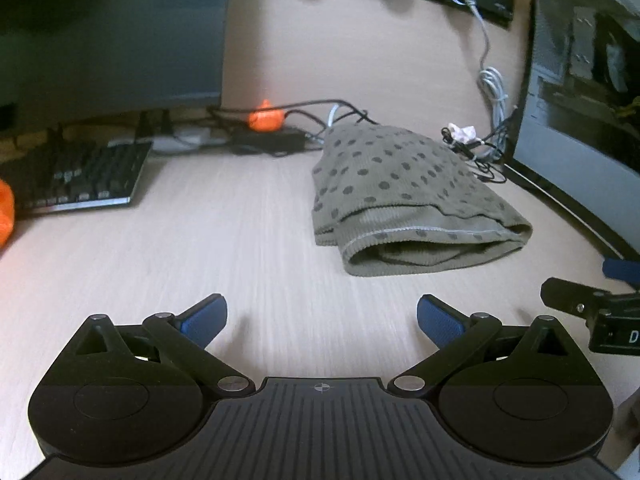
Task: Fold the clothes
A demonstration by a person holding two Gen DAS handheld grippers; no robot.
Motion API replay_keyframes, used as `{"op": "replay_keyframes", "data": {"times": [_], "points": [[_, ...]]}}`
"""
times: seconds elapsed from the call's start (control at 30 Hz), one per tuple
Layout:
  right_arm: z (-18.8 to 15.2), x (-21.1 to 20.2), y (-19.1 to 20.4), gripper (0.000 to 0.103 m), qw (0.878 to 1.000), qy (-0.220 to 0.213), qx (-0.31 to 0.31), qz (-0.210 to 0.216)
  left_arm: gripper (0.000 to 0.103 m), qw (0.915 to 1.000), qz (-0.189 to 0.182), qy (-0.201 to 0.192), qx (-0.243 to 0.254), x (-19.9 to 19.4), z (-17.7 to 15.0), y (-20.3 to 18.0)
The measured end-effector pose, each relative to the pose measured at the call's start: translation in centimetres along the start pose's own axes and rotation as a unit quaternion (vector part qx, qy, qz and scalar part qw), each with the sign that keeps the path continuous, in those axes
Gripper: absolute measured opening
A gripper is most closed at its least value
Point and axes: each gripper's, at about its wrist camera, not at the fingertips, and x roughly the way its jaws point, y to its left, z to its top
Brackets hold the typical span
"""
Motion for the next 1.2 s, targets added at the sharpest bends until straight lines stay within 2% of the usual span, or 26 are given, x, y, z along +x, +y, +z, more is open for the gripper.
{"op": "replay_keyframes", "data": {"times": [0.27,0.6,1.2], "points": [[-0.5,-0.4,0.0,0.103,1.0,-0.01,0.011,-0.005,0.103,0.9982,0.0,-0.002,0.06,0.0,-0.4,-1.9],[-0.6,-0.4,0.4,0.103,1.0,-0.011,0.002,-0.007,0.103,0.9991,0.0,0.003,0.043,0.0,-0.6,-1.2],[-0.7,-0.2,0.9,0.103,1.0,-0.006,-0.007,-0.003,0.103,0.9986,-0.002,0.021,0.048,0.4,-0.6,-1.4]]}}
